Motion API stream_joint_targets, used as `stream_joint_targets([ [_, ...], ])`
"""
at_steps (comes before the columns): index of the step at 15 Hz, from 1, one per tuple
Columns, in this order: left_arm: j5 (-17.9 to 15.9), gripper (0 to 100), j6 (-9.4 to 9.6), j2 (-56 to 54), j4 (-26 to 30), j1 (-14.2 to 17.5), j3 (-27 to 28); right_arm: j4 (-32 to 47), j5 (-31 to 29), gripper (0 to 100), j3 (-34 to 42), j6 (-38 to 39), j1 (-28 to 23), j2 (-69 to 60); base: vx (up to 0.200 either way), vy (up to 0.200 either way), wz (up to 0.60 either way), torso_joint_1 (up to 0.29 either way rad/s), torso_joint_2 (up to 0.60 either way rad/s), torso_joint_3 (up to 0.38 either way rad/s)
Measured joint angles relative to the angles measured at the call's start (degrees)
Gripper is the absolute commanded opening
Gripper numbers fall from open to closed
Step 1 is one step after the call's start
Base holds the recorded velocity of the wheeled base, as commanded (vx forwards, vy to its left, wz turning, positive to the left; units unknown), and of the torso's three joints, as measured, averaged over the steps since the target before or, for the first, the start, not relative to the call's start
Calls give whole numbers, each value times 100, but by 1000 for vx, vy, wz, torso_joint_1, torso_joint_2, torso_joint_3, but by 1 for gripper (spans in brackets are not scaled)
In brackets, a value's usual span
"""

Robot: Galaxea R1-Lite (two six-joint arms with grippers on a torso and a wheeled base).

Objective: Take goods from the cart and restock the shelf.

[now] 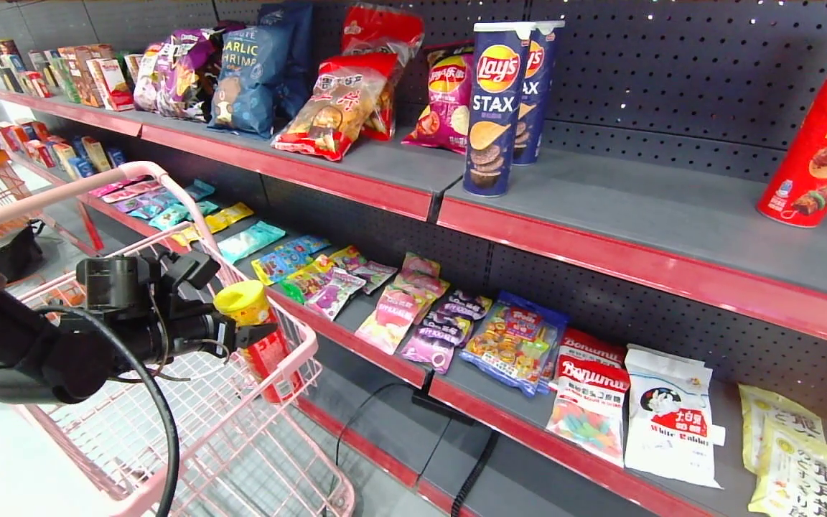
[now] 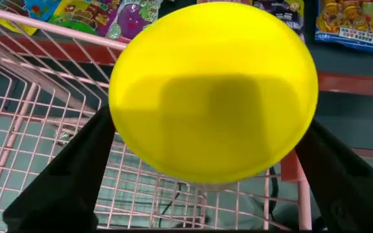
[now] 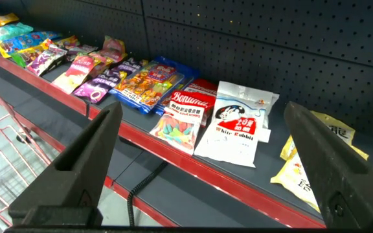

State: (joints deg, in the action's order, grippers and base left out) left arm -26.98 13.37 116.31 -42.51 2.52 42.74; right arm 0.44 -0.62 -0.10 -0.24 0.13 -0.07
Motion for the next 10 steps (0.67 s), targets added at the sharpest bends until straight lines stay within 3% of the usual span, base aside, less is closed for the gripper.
stream_joint_targets([
  [7, -12, 0, -29, 23, -87, -10, -82, 0, 0, 100, 0, 6, 0, 0, 0, 0, 0, 0, 0, 0],
  [8, -15, 0, -104, -57, -77, -10, -173, 0, 2, 100, 0, 6, 0, 0, 0, 0, 0, 0, 0, 0],
  [10, -17, 0, -434, -399, -43, -10, -407, 0, 0, 100, 0, 4, 0, 0, 0, 0, 0, 0, 0, 0],
])
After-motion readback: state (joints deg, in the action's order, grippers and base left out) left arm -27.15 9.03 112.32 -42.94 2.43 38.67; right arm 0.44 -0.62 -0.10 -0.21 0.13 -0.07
